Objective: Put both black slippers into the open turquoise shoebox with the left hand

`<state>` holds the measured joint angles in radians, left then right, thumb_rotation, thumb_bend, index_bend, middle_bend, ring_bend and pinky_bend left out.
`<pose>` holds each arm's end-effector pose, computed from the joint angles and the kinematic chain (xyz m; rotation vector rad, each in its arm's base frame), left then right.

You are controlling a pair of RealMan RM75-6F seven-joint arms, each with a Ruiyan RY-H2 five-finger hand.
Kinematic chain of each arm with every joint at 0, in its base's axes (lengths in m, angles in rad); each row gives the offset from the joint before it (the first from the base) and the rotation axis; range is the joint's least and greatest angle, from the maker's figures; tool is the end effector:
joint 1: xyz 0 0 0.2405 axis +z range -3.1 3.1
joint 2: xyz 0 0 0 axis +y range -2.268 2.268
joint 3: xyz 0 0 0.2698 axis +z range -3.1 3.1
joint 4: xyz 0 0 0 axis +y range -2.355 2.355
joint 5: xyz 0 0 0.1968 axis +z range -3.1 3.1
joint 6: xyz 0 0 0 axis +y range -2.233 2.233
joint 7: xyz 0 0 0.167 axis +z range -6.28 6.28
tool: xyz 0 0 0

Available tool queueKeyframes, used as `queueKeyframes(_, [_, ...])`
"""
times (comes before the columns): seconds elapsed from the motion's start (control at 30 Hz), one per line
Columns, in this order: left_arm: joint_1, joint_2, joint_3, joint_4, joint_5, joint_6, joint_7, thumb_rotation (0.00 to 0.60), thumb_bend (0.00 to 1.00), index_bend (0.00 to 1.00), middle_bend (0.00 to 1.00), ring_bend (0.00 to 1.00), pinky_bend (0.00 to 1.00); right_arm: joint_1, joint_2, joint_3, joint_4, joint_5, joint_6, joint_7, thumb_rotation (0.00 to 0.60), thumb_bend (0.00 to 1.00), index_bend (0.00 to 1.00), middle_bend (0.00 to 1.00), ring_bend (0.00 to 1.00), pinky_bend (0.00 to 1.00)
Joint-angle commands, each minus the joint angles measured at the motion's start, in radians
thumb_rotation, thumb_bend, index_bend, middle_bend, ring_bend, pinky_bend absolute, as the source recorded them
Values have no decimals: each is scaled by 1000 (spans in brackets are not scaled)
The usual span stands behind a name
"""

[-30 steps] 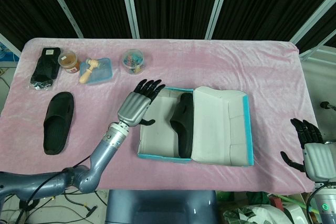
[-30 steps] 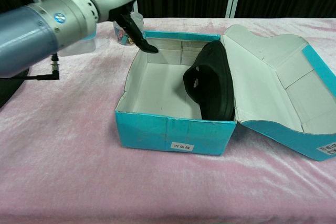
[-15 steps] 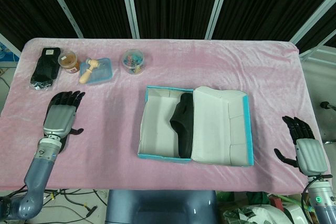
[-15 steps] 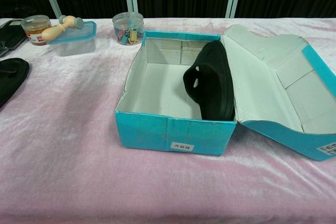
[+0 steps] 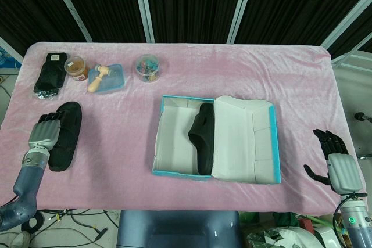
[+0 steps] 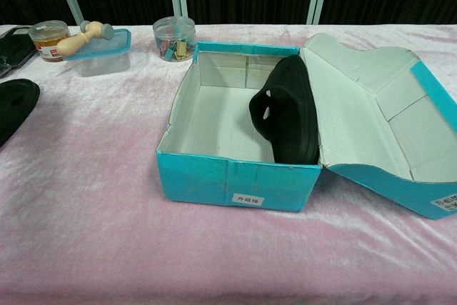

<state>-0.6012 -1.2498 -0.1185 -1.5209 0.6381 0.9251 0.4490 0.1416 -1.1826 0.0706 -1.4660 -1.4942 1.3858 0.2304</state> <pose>-0.3152 0.3537 0.0982 -1.4488 -1.1780 -0.4290 -0.3350 -0.2287 0.1593 1.3791 -1.0491 1.0040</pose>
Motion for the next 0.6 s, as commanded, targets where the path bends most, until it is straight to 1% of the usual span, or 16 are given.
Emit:
queueKeyframes(0.03, [-26,-36,-14,80,-45,-47,-18,600,0,0,104,58,89,-2,-1,0,1,4,0,2,600,175,0,72,0,73])
queueKeyframes(0.17, [-53,-70,-10,140,-58,-45,19,600,0,0,106,57,93,-4,-1,-1,1,8,1,-2,600,175,0,72,0,73])
queueKeyframes(0.33, [-84,-93,2,178,-84,-28,91,600,0,0,102,57,89,-6,-3,-2,-1,13,1,-6,600,175,0,72,0,73])
queueKeyframes(0.5, [-121,-107,25,221,-170,-67,182,600,0,0,99,57,96,-8,-4,0,0,21,0,-7,600,175,0,72,0,73])
queueKeyframes(0.6, [-142,-127,29,261,-217,-92,213,600,0,0,103,57,125,-7,-5,1,0,24,-1,-11,600,176,0,72,0,73])
